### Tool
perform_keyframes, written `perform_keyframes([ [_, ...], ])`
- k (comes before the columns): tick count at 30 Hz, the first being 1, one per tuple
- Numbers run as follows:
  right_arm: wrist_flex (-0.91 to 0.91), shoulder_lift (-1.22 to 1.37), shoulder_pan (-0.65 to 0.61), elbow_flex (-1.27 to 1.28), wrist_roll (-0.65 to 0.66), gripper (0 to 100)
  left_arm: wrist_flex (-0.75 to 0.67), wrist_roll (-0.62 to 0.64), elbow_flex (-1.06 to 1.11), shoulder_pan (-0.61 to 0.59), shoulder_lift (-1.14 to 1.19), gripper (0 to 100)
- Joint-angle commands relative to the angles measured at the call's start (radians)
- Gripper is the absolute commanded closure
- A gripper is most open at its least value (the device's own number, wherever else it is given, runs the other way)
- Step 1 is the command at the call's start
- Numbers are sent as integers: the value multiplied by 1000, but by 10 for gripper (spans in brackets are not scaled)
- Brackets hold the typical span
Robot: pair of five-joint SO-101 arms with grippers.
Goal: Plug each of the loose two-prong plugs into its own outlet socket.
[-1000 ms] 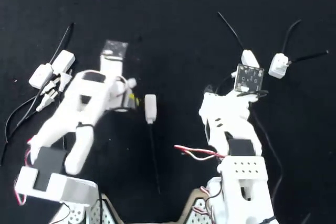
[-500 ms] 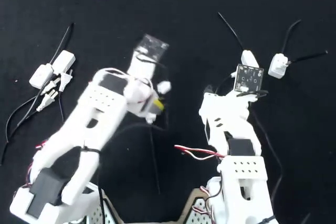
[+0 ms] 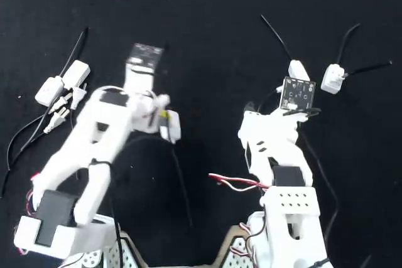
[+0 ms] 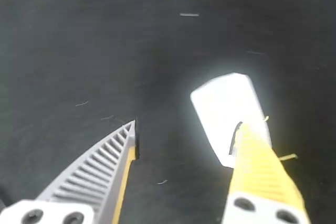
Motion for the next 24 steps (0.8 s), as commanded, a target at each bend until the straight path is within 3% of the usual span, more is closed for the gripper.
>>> perform_keyframes([
  [1, -23, -21, -17, -38, 12, 779, 87, -23, -116, -62, -57, 704],
  [6, -23, -21, -17, -38, 12, 779, 255, -121, -226, -62, -71, 704],
  [10, -23, -21, -17, -38, 12, 779, 267, -114, -168, -15, -58, 704],
  [18, -23, -21, -17, -38, 12, 779, 35, 133, 79, 189, -52, 704],
  [21, -23, -21, -17, -38, 12, 779, -66, 196, 163, 174, -48, 704],
  [24, -23, -21, -17, -38, 12, 779, -78, 190, 200, 108, -49, 704],
])
